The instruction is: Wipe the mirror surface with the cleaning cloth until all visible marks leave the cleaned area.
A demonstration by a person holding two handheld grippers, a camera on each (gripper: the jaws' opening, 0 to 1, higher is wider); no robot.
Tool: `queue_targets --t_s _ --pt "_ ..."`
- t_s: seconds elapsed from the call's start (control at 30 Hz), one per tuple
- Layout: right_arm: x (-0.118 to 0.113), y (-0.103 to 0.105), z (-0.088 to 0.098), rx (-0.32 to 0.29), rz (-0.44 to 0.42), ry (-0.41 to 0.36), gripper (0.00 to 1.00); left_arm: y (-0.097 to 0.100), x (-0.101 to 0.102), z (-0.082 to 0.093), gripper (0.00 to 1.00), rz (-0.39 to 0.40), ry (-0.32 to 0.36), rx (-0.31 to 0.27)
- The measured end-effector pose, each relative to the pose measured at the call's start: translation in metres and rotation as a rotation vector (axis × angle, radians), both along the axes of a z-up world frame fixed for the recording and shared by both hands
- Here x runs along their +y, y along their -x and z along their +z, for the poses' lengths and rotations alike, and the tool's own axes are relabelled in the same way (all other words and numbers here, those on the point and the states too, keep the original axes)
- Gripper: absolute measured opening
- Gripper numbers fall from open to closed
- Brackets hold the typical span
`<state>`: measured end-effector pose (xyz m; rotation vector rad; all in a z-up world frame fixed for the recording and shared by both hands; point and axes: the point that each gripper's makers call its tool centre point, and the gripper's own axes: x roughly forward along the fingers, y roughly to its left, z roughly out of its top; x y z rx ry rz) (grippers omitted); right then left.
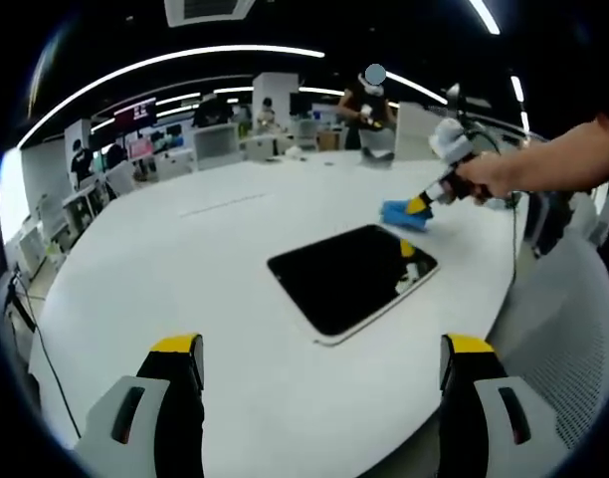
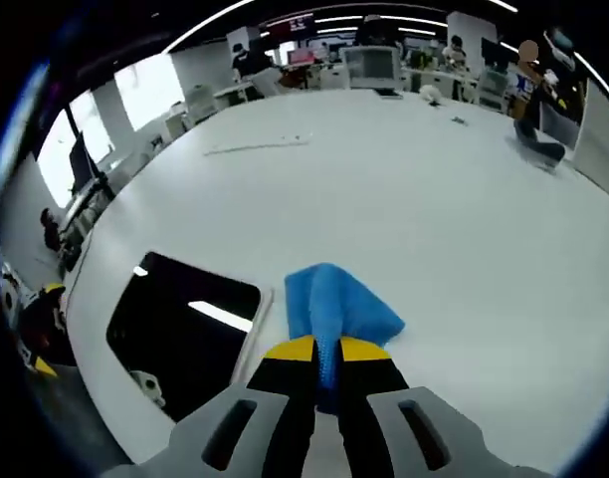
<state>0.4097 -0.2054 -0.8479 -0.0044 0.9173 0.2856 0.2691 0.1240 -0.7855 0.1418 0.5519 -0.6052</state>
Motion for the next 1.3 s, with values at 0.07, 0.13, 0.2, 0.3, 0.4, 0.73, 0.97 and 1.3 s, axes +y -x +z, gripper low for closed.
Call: queue_targets --t_s 0.07,0.13,0.2,0.3,0.4,0.73,0.97,1.3 --pt "-0.001 0.005 -0.010 0.013 0.003 0.012 0.02 0.000 0.000 0.000 0.99 -0.002 -0.001 0.000" --pt "-0.003 0.010 -0.019 0.021 0.007 0.027 0.02 0.000 0.000 -0.001 0.99 -0.003 -0.005 0.000" --pt "-0.003 0.007 -0.015 -0.010 0.000 0.015 0.02 0.000 0.000 0.000 0.99 0.000 -0.005 0.000" --pt "-0.003 0.006 -0.014 -0.005 0.010 0.020 0.02 0.000 0.000 -0.001 0.99 0.001 -0.005 0.000" --pt "-0.003 0.007 -0.013 -0.005 0.032 0.019 0.03 0.000 0.000 -0.001 0.99 0.000 -0.006 -0.001" --pt "0.014 0.001 0.017 -0.158 0.127 -0.056 0.51 -0.005 0.006 0.006 0.99 0.054 0.081 0.006" --pt "0.012 0.014 0.037 -0.256 0.217 -0.003 0.99 -0.002 -0.002 0.011 0.99 0.009 0.059 -0.027" --pt "-0.007 0.057 0.051 -0.307 0.220 -0.005 1.00 -0.008 0.010 0.013 0.99 0.055 0.142 -0.015"
